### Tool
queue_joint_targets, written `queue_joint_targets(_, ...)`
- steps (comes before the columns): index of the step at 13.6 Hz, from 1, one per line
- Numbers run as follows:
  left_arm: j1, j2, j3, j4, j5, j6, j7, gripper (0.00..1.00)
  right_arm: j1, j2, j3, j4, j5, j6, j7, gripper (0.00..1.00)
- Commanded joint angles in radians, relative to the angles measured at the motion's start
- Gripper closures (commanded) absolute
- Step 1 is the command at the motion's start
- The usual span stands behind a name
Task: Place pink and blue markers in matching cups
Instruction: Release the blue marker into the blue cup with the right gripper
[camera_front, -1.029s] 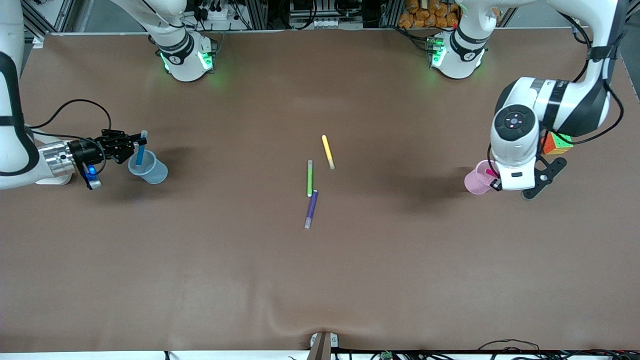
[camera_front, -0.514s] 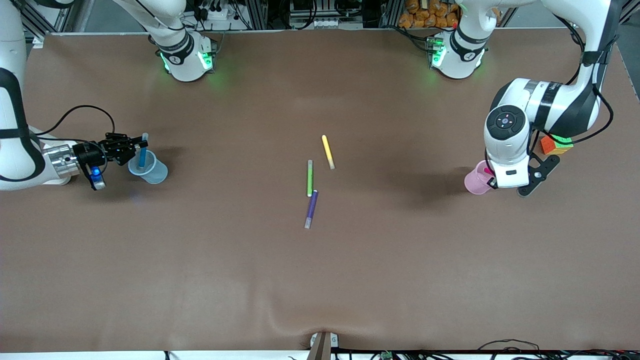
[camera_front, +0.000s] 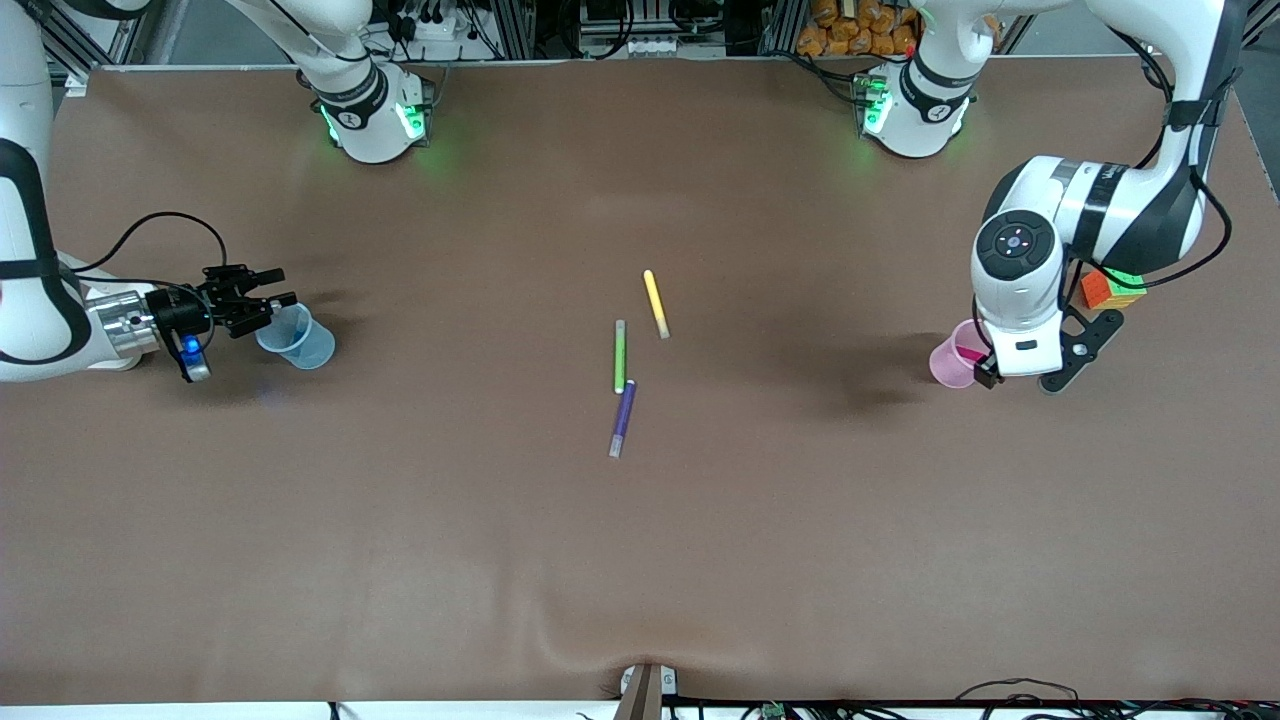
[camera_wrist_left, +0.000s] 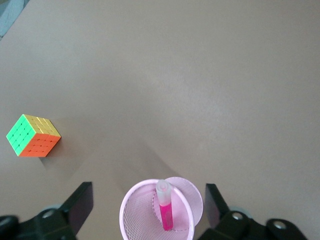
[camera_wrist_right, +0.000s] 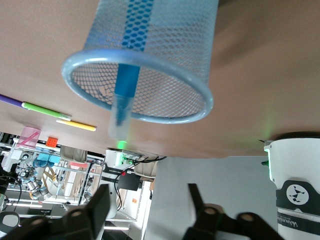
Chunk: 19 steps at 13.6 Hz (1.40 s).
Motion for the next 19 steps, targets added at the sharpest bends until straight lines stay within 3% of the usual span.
queue_joint_targets(1,0.014,-0.047,-0.002,0.007,-0.063,-0.019,0.091,0.0,0.002,0.01,0.012,0.032,0.005,-0.019,0.01,0.0)
queue_joint_targets(4,0.029,-0.048,0.0,0.039,-0.107,-0.041,0.153,0.0,0.063,0.008,0.012,0.094,0.002,-0.069,0.064,0.0)
queue_joint_targets(8,0.064,-0.048,-0.002,0.101,-0.208,-0.097,0.321,0.0,0.148,0.01,0.012,0.318,-0.021,-0.195,0.296,0.0)
queue_joint_targets(12,0.069,-0.05,0.001,0.131,-0.228,-0.127,0.4,0.0,0.203,0.004,0.04,0.525,-0.02,-0.287,0.31,0.0)
queue_joint_targets(13,0.078,-0.058,0.001,0.137,-0.246,-0.127,0.426,0.0,0.229,-0.004,0.041,0.565,-0.049,-0.286,0.307,0.0)
queue_joint_targets(14,0.081,-0.062,0.003,0.148,-0.28,-0.132,0.475,0.0,0.263,-0.007,0.052,0.638,-0.134,-0.294,0.292,0.0)
queue_joint_targets(16,0.093,-0.068,0.003,0.197,-0.32,-0.201,0.585,0.0,0.272,-0.001,0.119,0.783,-0.237,-0.359,0.275,0.0)
queue_joint_targets(19,0.093,-0.079,0.001,0.295,-0.404,-0.331,0.775,0.0,0.292,-0.062,0.126,0.831,-0.331,-0.37,0.274,0.0)
